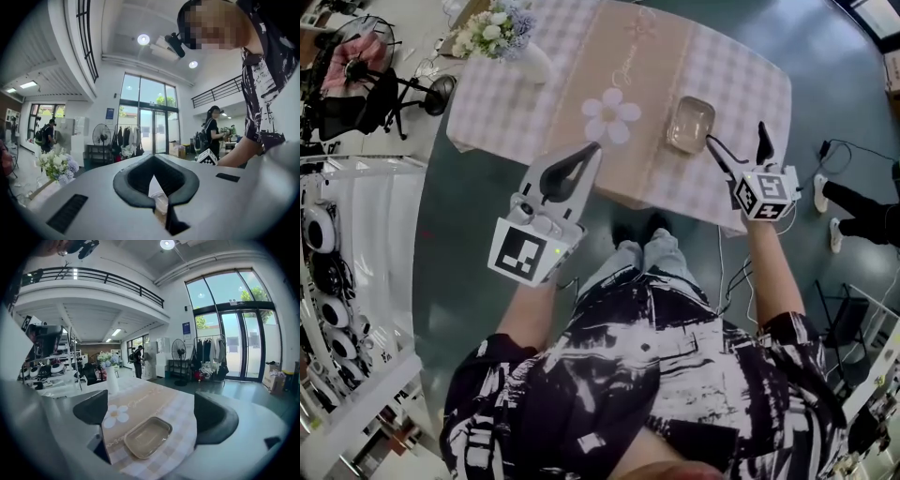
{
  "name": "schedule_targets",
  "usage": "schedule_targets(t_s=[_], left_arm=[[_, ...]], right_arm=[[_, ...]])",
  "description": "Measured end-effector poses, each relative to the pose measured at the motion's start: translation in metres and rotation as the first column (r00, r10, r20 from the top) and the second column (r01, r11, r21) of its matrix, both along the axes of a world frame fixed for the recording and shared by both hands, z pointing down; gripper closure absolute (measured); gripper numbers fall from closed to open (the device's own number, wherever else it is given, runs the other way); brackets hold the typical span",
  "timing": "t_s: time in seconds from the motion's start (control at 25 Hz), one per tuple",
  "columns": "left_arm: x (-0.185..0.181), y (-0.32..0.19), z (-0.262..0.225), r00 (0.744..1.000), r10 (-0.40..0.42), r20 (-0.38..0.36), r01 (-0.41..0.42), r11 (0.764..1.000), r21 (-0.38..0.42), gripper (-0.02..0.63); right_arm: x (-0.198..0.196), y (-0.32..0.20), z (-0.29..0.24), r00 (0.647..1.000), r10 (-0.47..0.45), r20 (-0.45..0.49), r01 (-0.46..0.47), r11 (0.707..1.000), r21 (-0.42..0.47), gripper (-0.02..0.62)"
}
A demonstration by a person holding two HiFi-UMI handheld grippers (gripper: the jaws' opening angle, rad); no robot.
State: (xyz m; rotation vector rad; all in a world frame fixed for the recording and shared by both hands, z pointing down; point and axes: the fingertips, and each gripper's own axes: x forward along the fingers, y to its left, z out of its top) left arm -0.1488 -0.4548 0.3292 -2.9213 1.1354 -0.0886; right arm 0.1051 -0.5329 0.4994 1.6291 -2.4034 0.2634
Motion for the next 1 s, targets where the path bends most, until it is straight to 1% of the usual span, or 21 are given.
schedule_targets(t_s=[0.2,0.4,0.6,0.8,0.92,1.0], left_arm=[[0.022,-0.021,0.012,1.000,0.006,0.010,-0.006,0.999,-0.041,0.606],[0.032,-0.015,0.032,1.000,0.016,0.026,-0.014,0.996,-0.083,0.606],[0.036,-0.021,0.039,0.999,0.009,0.039,-0.005,0.995,-0.099,0.606],[0.041,-0.025,0.044,0.999,0.004,0.045,0.001,0.994,-0.110,0.606],[0.043,-0.028,0.045,0.999,0.002,0.048,0.004,0.993,-0.115,0.606],[0.044,-0.029,0.046,0.999,0.000,0.049,0.005,0.993,-0.117,0.606]], right_arm=[[0.016,-0.030,0.052,1.000,0.012,0.010,-0.011,0.994,-0.105,0.030],[0.021,-0.027,0.106,0.998,0.031,0.045,-0.021,0.978,-0.208,0.080],[0.028,-0.033,0.136,0.996,0.055,0.075,-0.031,0.957,-0.289,0.172],[0.032,-0.035,0.158,0.993,0.062,0.096,-0.024,0.934,-0.358,0.292],[0.033,-0.035,0.172,0.992,0.072,0.108,-0.023,0.914,-0.405,0.381],[0.034,-0.035,0.180,0.989,0.082,0.121,-0.021,0.899,-0.437,0.411]])
